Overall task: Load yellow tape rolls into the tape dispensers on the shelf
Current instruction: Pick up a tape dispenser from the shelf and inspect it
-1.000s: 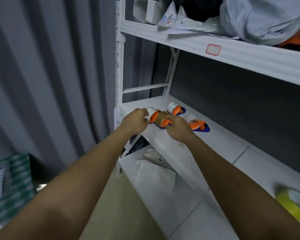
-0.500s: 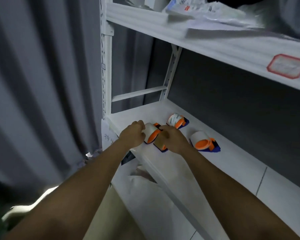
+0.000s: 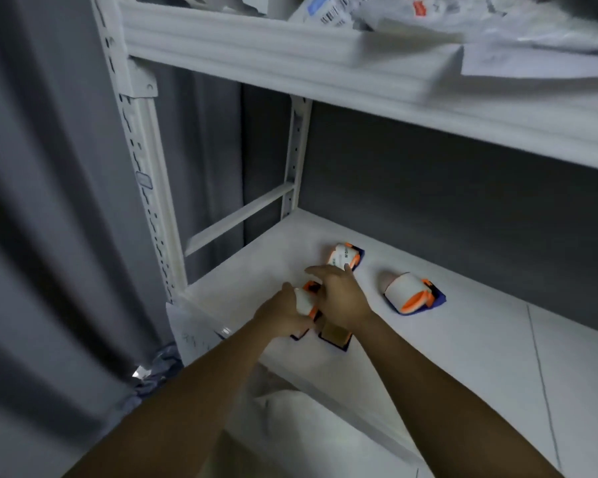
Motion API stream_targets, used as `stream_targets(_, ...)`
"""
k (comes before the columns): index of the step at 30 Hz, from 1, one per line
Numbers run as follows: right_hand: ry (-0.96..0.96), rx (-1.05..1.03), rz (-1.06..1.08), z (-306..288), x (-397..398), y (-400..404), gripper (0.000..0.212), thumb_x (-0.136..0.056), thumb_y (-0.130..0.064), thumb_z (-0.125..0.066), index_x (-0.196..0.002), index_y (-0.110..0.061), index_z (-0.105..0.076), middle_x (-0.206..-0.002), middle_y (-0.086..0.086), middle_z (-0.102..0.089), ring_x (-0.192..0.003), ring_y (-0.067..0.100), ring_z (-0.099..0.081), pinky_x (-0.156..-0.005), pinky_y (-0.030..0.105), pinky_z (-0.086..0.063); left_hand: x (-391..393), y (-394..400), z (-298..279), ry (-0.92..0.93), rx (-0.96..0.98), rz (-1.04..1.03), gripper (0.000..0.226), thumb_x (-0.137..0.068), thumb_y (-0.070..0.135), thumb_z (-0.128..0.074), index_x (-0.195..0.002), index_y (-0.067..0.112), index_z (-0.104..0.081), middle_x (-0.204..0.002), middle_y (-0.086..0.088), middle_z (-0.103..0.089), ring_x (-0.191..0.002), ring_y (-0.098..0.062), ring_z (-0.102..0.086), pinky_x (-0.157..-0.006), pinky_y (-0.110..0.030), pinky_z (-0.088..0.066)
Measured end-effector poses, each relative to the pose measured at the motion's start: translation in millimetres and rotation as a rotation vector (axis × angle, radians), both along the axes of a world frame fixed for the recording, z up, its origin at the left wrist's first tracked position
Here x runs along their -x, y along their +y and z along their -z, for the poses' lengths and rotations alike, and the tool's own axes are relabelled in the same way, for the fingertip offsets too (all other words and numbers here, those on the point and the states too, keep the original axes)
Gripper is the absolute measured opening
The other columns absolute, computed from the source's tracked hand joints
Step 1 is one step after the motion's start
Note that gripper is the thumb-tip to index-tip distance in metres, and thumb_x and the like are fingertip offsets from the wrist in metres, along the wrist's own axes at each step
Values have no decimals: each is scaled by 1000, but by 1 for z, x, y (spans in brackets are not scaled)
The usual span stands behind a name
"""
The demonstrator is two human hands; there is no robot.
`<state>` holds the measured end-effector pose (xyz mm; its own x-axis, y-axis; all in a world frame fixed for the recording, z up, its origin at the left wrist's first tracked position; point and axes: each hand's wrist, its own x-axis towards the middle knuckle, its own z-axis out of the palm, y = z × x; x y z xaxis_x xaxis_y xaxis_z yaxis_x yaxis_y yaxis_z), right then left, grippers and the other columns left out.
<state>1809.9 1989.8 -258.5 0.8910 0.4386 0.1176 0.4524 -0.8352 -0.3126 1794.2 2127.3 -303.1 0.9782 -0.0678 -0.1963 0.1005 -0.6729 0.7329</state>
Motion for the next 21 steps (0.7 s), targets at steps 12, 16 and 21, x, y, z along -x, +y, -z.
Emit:
stream_targets(12,5,-422,-51,-31,-14,59,46,-91,-12,-53,-137,-15,-46,-134,7,-52,-115,16,-51,-94,16,-41,-14,108,-68,-250,168,49,54,-71,33,-73,-119,27,-50,-103,9,-60,-91,-4,-58,-68,-22,-49)
stream_targets(16,46,-379,-154,-43,-23,82,57,-89,-13,-58,-142,-15,-36,-135,4,-49,-121,15,-48,-101,29,-42,-12,119,-97,-365,250,53,39,-73,17,-70,-95,42,-50,-89,19,-58,-80,17,-58,-60,-6,-47)
stream_targets(21,257,-679,-142,-56,-31,96,35,-97,-18,-49,-131,-21,-47,-108,-15,-57,-100,-2,-58,-89,23,-50,-12,136,-109,-324,262,107,46,-82,19,-66,-117,39,-44,-105,16,-55,-97,-3,-58,-64,-11,-47)
